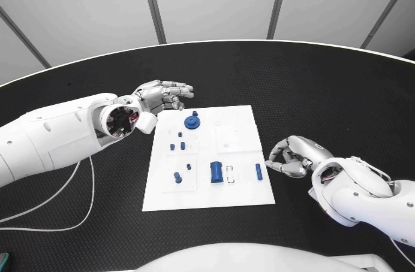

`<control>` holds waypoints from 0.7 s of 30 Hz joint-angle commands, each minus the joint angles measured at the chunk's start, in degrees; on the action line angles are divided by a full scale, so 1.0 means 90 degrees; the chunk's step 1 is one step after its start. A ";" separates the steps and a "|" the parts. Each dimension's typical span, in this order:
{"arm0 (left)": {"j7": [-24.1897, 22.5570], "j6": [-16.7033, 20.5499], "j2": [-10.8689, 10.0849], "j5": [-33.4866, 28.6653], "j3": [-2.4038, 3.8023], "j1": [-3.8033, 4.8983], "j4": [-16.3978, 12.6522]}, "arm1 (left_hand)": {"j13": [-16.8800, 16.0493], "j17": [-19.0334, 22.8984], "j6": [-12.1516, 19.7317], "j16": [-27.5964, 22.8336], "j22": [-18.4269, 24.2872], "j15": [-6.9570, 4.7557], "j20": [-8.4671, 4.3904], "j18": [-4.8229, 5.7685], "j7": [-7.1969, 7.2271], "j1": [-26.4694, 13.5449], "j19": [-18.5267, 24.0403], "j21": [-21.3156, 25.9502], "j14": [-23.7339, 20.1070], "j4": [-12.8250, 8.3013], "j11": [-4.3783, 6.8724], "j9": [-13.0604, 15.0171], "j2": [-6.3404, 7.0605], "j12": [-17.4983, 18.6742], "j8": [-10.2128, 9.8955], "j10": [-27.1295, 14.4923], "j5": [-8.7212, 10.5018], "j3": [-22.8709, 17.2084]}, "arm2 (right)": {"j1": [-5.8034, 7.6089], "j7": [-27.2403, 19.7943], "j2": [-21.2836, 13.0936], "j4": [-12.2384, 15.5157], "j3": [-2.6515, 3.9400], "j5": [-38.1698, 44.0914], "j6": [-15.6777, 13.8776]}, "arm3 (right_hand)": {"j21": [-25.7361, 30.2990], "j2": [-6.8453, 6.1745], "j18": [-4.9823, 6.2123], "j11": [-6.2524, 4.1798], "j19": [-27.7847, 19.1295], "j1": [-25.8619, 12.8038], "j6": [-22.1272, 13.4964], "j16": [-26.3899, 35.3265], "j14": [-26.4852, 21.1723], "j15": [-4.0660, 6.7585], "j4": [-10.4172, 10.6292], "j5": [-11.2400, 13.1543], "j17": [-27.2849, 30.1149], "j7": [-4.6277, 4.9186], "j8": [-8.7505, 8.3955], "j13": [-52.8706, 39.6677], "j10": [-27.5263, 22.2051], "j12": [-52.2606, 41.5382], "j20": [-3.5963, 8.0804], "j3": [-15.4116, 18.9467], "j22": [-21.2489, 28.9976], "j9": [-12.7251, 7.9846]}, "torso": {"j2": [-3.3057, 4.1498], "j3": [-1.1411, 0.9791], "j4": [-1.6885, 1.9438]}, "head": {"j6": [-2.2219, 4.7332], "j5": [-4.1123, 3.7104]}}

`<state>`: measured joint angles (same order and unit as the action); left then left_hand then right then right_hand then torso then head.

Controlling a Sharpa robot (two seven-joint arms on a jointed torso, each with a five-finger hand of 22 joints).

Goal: Assemble the parts on the task board

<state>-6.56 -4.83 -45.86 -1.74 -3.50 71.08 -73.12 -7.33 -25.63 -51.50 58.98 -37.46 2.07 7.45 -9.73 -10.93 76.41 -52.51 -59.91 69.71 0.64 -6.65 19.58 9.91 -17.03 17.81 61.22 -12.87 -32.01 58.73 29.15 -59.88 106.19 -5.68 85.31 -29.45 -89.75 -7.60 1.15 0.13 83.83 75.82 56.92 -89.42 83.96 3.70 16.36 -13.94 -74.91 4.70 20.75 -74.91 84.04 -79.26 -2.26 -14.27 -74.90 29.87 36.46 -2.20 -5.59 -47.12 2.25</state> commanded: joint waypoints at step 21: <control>0.0004 0.0022 -0.0068 -0.0001 0.0000 0.0002 -0.0075 | -0.0006 0.0011 0.0024 0.0022 0.0007 0.0003 0.0013 -0.0094 -0.0001 0.0022 0.0003 0.0032 -0.0057 0.0033 -0.0005 0.0006 -0.0041 -0.0044 0.0011 -0.0051 -0.0021 0.0016 | -0.0117 0.0309 0.0430 -0.0253 -0.0021 0.0006 0.0468 | -0.0028 -0.0307 -0.0128 0.0001 0.0685 -0.0489 0.0154 0.0072 0.0618 -0.0013 0.0033 0.0054 -0.1454 -0.0021 -0.0030 -0.0983 0.0125 0.0136 -0.0028 0.0250 -0.1677 0.0036 | -0.0004 0.0013 0.0004 | -0.0085 0.0050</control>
<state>-6.53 -4.64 -46.44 -1.75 -3.50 71.09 -73.77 -7.32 -25.58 -51.50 58.98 -37.47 2.07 7.45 -9.73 -10.93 76.41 -52.51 -59.91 69.71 0.64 -6.65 19.57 9.91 -17.03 17.80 61.22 -12.87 -32.01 57.70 31.93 -56.12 103.98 -5.86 85.36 -25.25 -89.75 -10.51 0.41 0.12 83.83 71.83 57.84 -88.83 83.96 3.70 16.54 -13.42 -74.95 4.61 20.53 -74.91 84.04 -78.31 -2.26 -12.33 -74.90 30.14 36.47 -2.07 -5.50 -47.80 2.54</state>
